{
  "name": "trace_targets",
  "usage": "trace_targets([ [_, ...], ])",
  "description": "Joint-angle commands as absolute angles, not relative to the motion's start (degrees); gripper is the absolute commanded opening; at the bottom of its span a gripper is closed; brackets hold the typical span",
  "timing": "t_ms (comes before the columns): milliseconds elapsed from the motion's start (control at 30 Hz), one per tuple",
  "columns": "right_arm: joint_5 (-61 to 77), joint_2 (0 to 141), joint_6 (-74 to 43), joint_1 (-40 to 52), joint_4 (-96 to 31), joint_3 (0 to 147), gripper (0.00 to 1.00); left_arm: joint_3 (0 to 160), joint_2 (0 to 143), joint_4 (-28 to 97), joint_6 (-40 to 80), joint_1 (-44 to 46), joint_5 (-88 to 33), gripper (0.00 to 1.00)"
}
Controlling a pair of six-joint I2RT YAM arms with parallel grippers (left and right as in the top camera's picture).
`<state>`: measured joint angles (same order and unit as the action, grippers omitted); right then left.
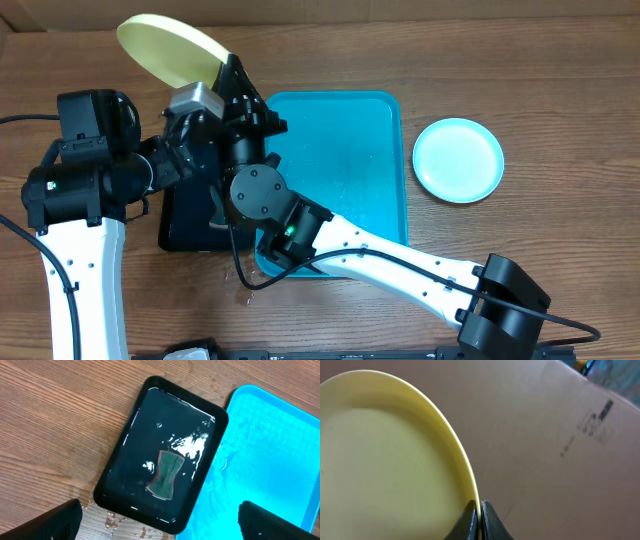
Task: Clean dirty plates on tray and stack at the side
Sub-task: 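Carry the yellow plate right and set it on the plate stack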
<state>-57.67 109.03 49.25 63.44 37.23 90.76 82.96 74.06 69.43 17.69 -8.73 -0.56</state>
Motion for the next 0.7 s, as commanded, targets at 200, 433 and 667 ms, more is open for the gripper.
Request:
trace_targets([
  [200,-62.15,108.99,22.24,60.73,20.32,92.23,0.04,83.72,74.26,69.41,18.24,-9.04,0.21,1.0],
  [433,-54.35,108.99,-17.76,57.54,-9.32,92.23,0.04,83.72,74.26,69.41,18.24,-9.02,0.21,1.0],
  [667,-32.88,108.97,-41.63,50.43,-24.51,92.23,0.04,83.72,74.26,69.41,18.24,-9.04,0.21,1.0],
])
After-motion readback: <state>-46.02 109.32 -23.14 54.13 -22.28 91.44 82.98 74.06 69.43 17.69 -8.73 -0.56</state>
